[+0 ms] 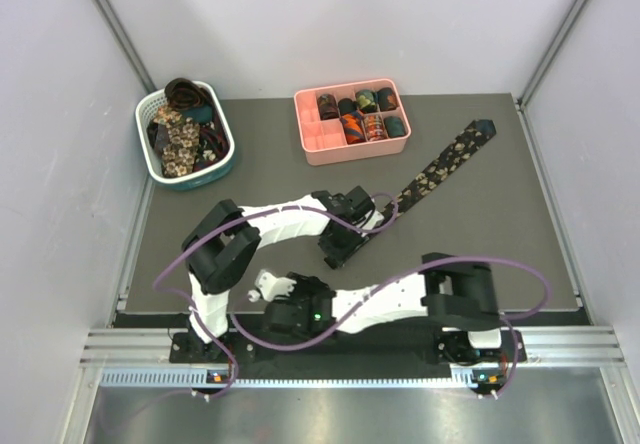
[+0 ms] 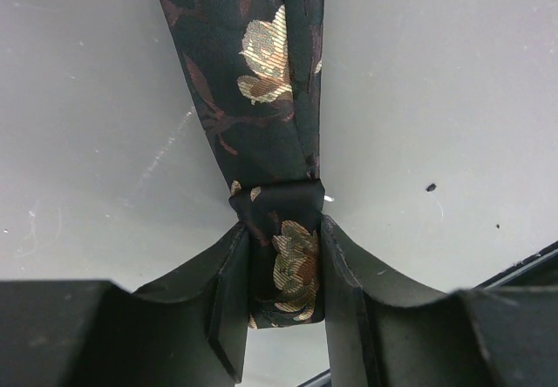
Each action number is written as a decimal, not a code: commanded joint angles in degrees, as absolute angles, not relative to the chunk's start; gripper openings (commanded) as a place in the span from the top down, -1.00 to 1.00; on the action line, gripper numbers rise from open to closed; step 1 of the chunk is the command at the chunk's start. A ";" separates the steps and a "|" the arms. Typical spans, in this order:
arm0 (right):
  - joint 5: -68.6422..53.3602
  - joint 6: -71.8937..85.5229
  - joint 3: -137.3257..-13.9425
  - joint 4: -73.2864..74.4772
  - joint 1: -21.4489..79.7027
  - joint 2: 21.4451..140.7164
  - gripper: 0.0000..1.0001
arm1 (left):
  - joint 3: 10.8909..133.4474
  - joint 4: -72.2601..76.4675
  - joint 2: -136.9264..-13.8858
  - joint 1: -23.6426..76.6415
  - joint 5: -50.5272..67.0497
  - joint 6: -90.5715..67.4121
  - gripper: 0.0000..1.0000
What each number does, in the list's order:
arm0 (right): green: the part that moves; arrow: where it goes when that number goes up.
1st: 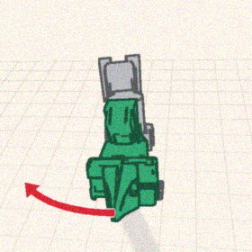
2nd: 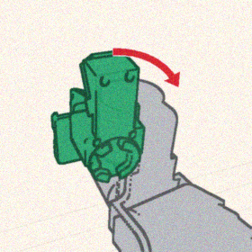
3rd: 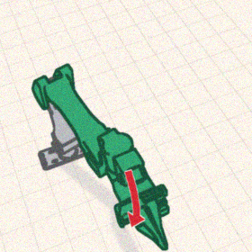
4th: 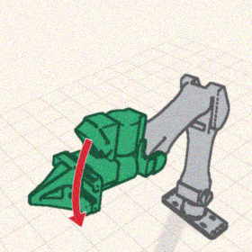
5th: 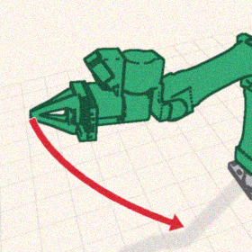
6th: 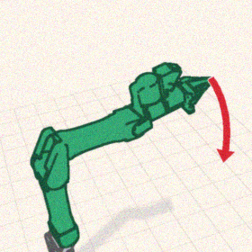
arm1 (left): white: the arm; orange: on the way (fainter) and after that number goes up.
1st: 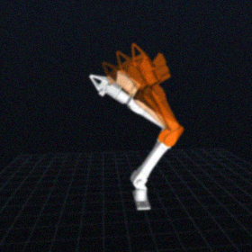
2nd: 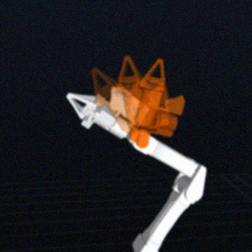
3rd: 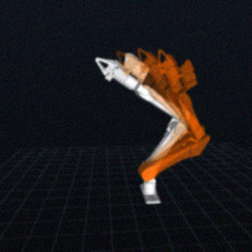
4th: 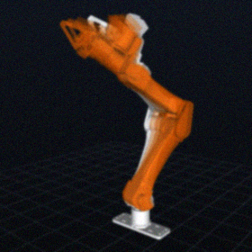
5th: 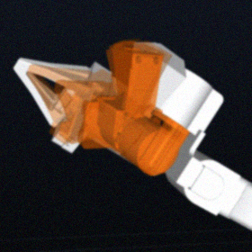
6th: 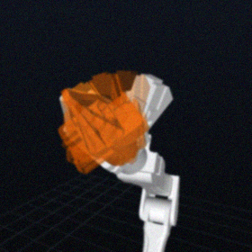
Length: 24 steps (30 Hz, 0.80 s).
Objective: Roll the ties
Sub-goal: Roll the tie
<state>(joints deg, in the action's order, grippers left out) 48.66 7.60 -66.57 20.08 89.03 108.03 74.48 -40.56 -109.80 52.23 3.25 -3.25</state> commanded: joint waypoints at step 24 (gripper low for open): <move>59.24 9.05 -84.73 42.28 81.04 125.42 -0.08 | 82.17 -51.06 -117.60 52.56 3.51 -6.68 0.18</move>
<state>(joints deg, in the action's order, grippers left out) 58.70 8.10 -82.65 41.41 82.94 124.36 81.87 -48.40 -114.93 52.23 2.61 -5.67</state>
